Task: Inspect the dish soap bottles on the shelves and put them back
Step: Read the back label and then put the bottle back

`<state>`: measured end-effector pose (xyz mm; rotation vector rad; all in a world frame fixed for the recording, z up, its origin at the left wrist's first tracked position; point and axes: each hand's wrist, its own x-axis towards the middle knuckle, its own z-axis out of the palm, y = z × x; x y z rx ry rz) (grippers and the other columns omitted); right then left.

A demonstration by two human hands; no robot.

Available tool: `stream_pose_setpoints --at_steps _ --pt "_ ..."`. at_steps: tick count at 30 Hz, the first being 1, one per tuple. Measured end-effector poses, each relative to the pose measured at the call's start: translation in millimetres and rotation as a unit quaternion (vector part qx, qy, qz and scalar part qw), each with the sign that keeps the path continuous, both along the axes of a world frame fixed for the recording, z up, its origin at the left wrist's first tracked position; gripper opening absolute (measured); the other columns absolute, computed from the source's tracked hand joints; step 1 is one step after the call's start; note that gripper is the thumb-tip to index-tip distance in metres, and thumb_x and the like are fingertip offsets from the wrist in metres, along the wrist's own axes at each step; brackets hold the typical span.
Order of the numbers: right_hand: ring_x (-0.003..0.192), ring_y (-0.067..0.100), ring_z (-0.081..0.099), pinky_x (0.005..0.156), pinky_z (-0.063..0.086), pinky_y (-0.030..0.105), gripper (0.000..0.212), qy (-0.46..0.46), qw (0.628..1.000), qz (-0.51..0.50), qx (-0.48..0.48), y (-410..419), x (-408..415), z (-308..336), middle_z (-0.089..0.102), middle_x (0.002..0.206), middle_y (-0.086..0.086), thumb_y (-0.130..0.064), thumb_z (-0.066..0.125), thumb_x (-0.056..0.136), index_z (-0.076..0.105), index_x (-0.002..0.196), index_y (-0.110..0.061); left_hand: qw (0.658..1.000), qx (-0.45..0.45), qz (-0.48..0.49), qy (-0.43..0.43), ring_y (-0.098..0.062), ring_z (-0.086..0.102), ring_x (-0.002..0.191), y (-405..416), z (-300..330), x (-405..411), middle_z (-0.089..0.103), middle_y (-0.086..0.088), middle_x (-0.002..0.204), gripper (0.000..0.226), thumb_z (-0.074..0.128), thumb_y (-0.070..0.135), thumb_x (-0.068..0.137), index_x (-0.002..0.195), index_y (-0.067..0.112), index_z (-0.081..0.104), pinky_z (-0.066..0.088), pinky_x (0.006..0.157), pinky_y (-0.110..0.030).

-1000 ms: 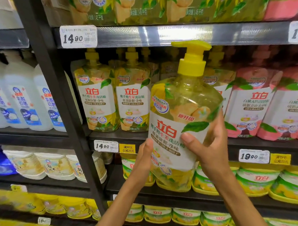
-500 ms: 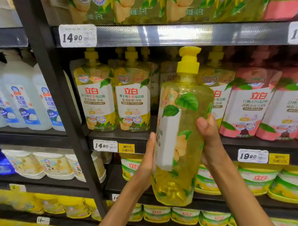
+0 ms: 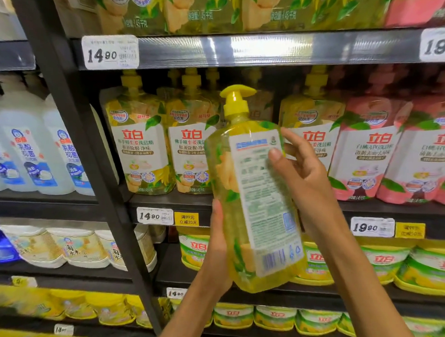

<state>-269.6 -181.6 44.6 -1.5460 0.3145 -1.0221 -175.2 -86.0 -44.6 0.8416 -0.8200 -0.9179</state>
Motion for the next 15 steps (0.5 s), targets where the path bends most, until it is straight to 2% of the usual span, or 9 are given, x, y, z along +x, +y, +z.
stream_pose_setpoints --at_steps 2,5,7,10,13,15 --pt "0.109 0.010 0.066 0.081 0.057 0.028 0.073 0.017 0.999 0.022 0.022 -2.9 2.8 2.1 0.061 0.129 -0.009 -0.057 0.073 0.070 0.047 0.135 -0.035 0.998 0.009 -0.037 0.055 -0.016 0.050 0.129 2.5 2.4 -2.4 0.056 0.004 0.138 0.065 0.037 0.073 0.085 0.133 0.033 0.055 0.047 0.102 -0.034" --pt "0.108 0.014 0.068 0.091 0.054 0.039 0.063 0.034 0.996 0.071 0.037 -3.3 6.3 -3.4 0.067 0.125 -0.003 -0.053 0.066 0.075 0.045 0.132 -0.038 0.995 0.023 -0.047 0.081 -0.012 0.056 0.122 7.5 3.6 1.0 0.060 0.008 0.132 0.060 0.025 0.067 0.090 0.126 0.036 0.061 0.051 0.093 -0.029" --pt "0.108 0.016 0.068 0.091 0.054 0.039 0.054 0.011 0.997 0.065 0.036 -0.9 5.0 -6.5 0.069 0.122 -0.002 -0.048 0.063 0.081 0.047 0.132 -0.037 0.996 0.036 -0.029 0.070 -0.014 0.055 0.123 7.6 4.2 6.0 0.060 0.006 0.133 0.061 0.024 0.067 0.089 0.126 0.035 0.061 0.051 0.092 -0.029" --pt "0.116 0.020 0.064 0.098 0.051 0.047 0.065 -0.026 0.998 0.041 0.049 3.8 0.6 -9.4 0.064 0.130 0.002 -0.043 0.065 0.084 0.040 0.142 -0.031 0.999 0.042 -0.006 0.027 -0.006 0.059 0.117 9.2 9.6 9.2 0.065 0.012 0.124 0.058 0.022 0.065 0.088 0.118 0.040 0.066 0.052 0.088 -0.021" --pt "0.136 0.018 0.046 0.107 0.044 0.049 0.074 -0.030 0.999 -0.024 -0.027 12.4 -2.6 -8.3 0.045 0.150 -0.003 -0.045 0.067 0.085 0.030 0.148 -0.033 0.998 0.052 0.044 -0.015 -0.010 0.057 0.122 12.7 6.7 13.0 0.064 0.009 0.127 0.060 0.027 0.071 0.085 0.121 0.041 0.062 0.047 0.101 -0.029" --pt "0.140 0.012 0.038 0.109 0.043 0.045 0.074 -0.044 0.996 -0.045 -0.063 16.9 -2.5 -4.9 0.034 0.155 -0.008 -0.042 0.063 0.086 0.026 0.149 -0.035 0.995 0.047 0.047 -0.071 -0.006 0.060 0.117 12.9 8.1 9.3 0.066 0.015 0.122 0.056 0.040 0.079 0.077 0.115 0.045 0.063 0.052 0.093 -0.023"
